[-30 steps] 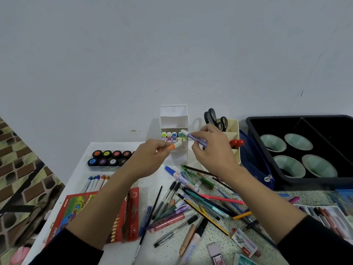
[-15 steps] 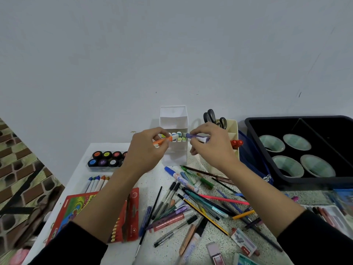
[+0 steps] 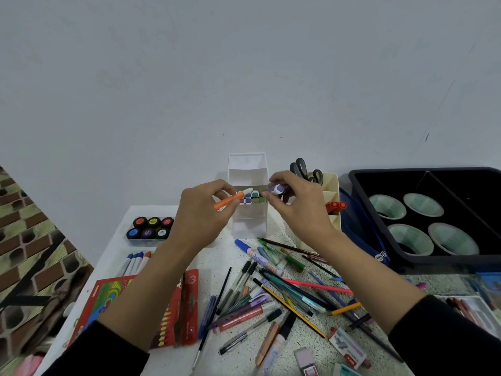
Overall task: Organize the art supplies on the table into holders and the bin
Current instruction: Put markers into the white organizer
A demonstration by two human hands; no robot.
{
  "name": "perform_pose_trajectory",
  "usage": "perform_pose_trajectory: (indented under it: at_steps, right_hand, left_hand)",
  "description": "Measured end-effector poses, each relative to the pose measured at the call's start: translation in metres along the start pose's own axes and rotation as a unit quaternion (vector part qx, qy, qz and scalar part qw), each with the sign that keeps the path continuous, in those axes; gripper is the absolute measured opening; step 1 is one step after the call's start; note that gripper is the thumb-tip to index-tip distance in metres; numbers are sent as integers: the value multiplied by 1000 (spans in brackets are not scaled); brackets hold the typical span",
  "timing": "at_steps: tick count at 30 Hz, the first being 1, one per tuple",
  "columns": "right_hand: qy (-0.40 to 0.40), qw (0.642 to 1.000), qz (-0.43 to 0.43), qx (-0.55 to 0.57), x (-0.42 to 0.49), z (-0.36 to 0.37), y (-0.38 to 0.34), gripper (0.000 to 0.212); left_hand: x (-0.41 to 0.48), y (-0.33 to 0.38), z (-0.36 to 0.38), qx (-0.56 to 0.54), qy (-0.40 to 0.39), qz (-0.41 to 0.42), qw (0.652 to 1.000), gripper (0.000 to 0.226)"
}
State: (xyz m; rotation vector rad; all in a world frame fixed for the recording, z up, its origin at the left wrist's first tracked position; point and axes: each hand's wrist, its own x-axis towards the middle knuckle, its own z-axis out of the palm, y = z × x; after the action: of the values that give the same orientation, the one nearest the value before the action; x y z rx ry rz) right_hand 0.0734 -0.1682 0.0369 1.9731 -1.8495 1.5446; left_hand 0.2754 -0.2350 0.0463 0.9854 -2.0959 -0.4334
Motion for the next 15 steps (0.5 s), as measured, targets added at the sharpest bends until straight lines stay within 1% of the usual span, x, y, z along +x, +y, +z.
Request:
perform_pose_trajectory:
  at_steps: [2, 5, 8, 12, 15]
  right_hand:
    - [2, 1000, -10, 12, 1, 1, 0, 15]
    - [27, 999, -37, -3, 3, 2, 4, 12]
    - [56, 996, -62, -27, 4, 1, 9, 17]
    - [40, 996, -76, -26, 4, 5, 9, 21]
    - [1, 997, -73, -7, 4, 8, 7, 22]
  left_hand:
    - [1, 0, -1, 0, 8, 0, 1000, 7]
    - [2, -1, -2, 18, 12, -3, 1000, 5]
    - [2, -4, 0, 29, 14, -2, 999, 4]
    - [1, -2, 2, 24, 18, 9, 1000, 7]
    - [1, 1, 2, 18, 19, 19, 999, 11]
